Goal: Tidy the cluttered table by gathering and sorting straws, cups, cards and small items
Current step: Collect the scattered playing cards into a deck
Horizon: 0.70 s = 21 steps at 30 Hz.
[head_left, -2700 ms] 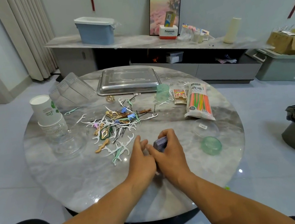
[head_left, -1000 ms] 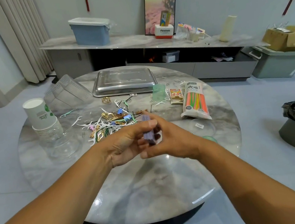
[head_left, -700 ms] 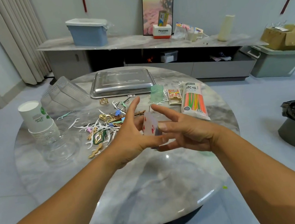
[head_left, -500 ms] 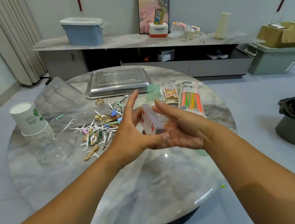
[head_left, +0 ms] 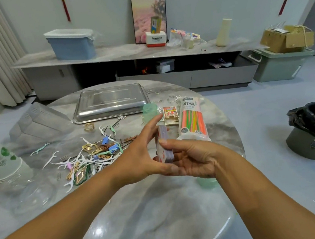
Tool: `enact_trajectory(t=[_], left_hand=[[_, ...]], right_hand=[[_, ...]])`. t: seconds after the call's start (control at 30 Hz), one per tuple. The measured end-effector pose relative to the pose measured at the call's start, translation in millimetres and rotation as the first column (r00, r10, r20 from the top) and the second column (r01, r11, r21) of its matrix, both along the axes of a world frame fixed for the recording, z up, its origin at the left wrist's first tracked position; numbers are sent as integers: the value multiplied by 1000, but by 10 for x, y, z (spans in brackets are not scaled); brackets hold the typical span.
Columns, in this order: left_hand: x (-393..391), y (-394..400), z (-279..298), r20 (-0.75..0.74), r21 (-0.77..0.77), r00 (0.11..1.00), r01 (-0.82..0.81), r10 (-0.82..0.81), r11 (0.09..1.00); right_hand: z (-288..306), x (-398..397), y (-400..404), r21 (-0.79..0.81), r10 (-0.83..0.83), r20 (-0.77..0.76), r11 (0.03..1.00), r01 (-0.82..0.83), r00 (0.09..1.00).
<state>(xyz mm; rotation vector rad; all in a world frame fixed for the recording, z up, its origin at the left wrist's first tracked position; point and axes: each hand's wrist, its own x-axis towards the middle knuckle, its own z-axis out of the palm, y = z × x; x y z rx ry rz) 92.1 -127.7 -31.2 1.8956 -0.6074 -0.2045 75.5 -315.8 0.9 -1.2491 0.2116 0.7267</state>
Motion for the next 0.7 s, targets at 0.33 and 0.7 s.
enact_trajectory(t=[0.33,0.7], left_hand=[[1231,-244,-363,219,323,931,-350,291,879],[1973,-995,-535,222,635,885,-450,410,628]], right_hand=[[-113,525,-386,-49,-376,81,924,380,923],[-249,869,-358,-48,-366,81,927,371,927]])
